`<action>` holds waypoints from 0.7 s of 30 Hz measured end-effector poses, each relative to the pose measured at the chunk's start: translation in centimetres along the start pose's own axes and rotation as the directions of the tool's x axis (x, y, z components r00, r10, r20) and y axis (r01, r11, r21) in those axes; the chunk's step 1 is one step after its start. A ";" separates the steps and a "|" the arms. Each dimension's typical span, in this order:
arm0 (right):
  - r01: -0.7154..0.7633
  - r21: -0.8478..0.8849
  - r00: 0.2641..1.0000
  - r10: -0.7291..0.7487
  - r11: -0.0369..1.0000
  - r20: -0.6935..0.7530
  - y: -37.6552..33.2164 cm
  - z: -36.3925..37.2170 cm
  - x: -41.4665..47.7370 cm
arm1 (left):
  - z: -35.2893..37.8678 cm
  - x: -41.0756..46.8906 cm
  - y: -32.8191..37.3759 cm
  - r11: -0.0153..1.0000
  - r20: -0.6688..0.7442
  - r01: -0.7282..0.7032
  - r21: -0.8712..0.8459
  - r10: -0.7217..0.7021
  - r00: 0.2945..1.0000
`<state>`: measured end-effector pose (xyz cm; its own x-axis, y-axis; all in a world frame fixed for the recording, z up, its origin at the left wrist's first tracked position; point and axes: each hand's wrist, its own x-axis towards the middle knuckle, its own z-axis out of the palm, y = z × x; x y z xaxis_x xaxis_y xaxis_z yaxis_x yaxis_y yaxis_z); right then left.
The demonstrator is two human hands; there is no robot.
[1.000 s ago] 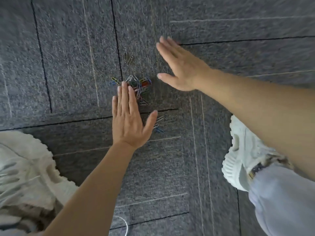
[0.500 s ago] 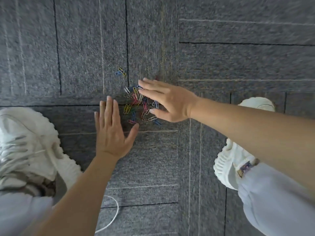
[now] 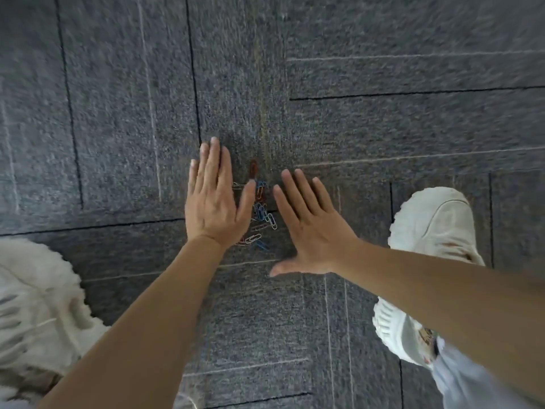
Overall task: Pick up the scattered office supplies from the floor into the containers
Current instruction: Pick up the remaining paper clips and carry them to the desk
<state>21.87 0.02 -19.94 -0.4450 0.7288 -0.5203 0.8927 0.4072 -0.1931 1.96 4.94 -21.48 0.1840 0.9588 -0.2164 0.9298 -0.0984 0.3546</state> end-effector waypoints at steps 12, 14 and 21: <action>0.335 -0.038 0.916 -0.335 0.941 -0.220 -4.1 -2.0 7.8 | -5.3 -5.1 -12.4 0.972 0.188 -0.053 0.230 0.009 0.982; 0.381 -0.038 0.889 -0.377 0.924 -0.259 -5.7 -1.6 8.6 | -4.4 -4.8 -13.0 0.963 0.184 0.010 0.268 -0.061 0.981; 0.439 -0.089 0.722 -0.410 0.894 -0.558 -6.4 -1.4 11.3 | -4.1 -4.6 -13.9 0.967 0.175 -0.038 0.251 -0.007 0.985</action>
<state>11.04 6.42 -23.42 -0.7270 0.6659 0.1677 0.5961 0.7332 -0.3272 -13.12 2.97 -21.65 0.2308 0.8980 -0.3747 0.9723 -0.1988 0.1226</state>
